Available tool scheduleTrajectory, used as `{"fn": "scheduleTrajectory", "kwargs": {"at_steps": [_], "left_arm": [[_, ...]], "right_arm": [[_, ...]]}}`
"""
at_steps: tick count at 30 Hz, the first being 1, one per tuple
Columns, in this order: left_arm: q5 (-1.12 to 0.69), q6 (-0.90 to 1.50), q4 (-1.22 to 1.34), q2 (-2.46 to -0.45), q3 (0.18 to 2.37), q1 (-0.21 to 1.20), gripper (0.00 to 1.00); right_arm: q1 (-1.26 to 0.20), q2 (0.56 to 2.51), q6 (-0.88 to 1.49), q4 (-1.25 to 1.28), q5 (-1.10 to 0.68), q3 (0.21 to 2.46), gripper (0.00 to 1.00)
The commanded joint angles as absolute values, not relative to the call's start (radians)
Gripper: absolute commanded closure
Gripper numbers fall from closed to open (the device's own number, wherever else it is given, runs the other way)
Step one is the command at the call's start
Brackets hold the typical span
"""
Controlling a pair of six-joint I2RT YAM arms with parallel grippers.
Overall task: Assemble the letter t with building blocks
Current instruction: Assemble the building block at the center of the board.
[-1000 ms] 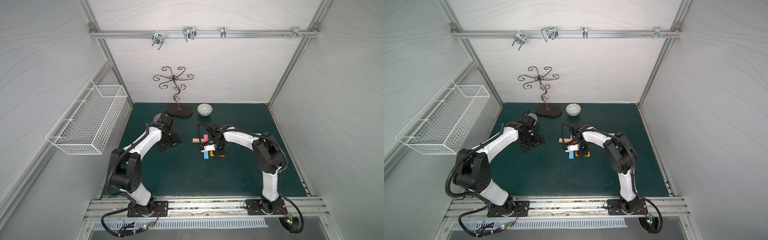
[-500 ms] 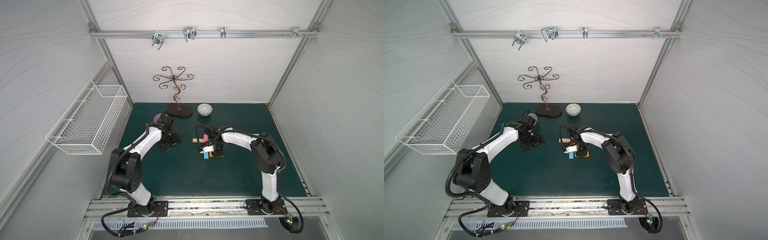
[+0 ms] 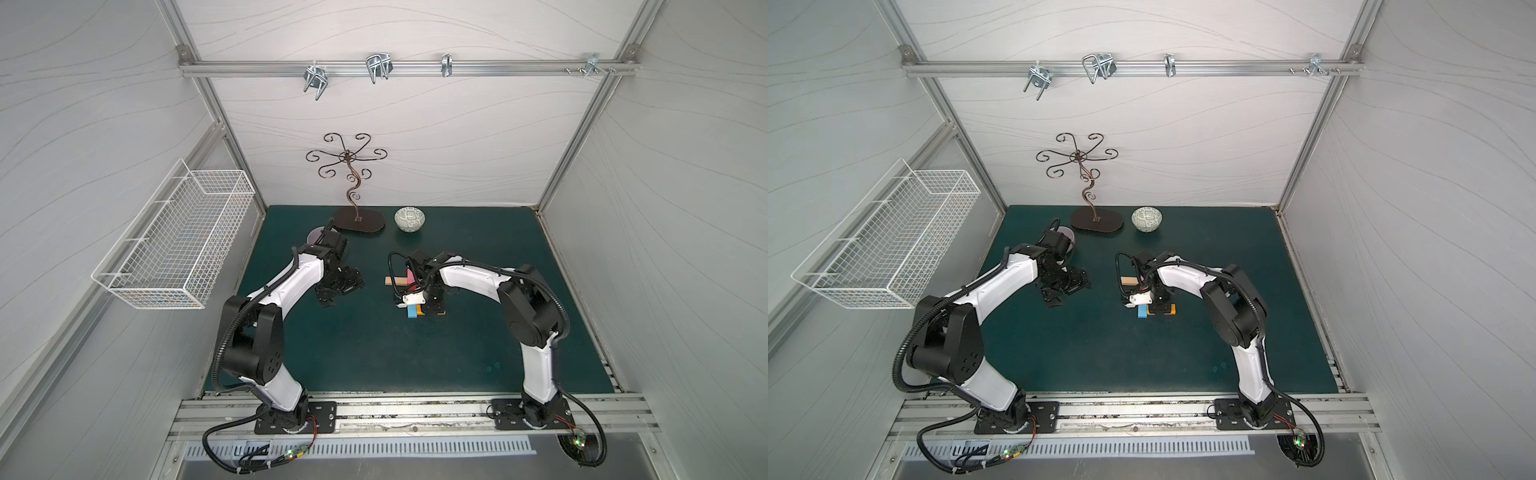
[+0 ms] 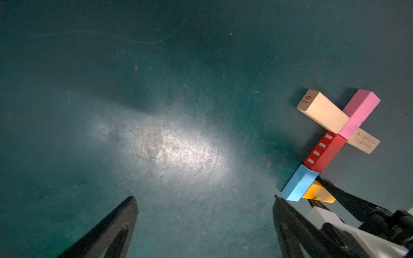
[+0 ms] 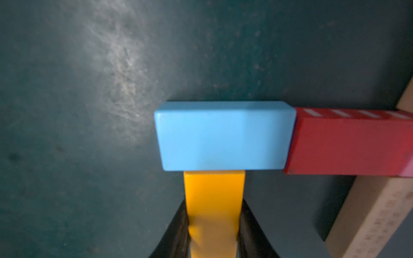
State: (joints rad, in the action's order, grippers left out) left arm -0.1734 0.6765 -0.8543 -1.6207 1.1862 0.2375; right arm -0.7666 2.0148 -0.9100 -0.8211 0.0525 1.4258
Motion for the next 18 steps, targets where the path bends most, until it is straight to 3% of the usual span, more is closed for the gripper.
{"fn": "scheduleTrajectory", "kwargs": {"at_steps": [1,6,9,11,12,18], "left_arm": [[-0.172,0.683,-0.845,-1.627,1.188,0.233,0.04],[-0.173,0.683,-0.845,-1.634,1.191,0.233,0.04],[-0.173,0.683,-0.847,-1.635,1.191,0.233,0.04],[-0.17,0.684,-0.847,-1.632,1.19,0.233,0.04],[-0.169,0.684,-0.847,-1.631,1.191,0.233,0.04],[-0.169,0.682,-0.848,-1.635,1.196,0.233,0.04]], "right_arm": [[-0.772,2.036,-0.902,-0.855,0.031,1.44,0.78],[-0.772,2.041,-0.899,-0.87,0.028,1.448,0.75],[-0.772,2.045,-0.896,-0.877,0.022,1.449,0.64],[-0.772,2.049,-0.893,-0.878,0.026,1.451,0.5],[-0.772,2.049,-0.892,-0.882,0.024,1.453,0.48],[-0.772,2.043,-0.882,-0.89,0.019,1.466,0.44]]}}
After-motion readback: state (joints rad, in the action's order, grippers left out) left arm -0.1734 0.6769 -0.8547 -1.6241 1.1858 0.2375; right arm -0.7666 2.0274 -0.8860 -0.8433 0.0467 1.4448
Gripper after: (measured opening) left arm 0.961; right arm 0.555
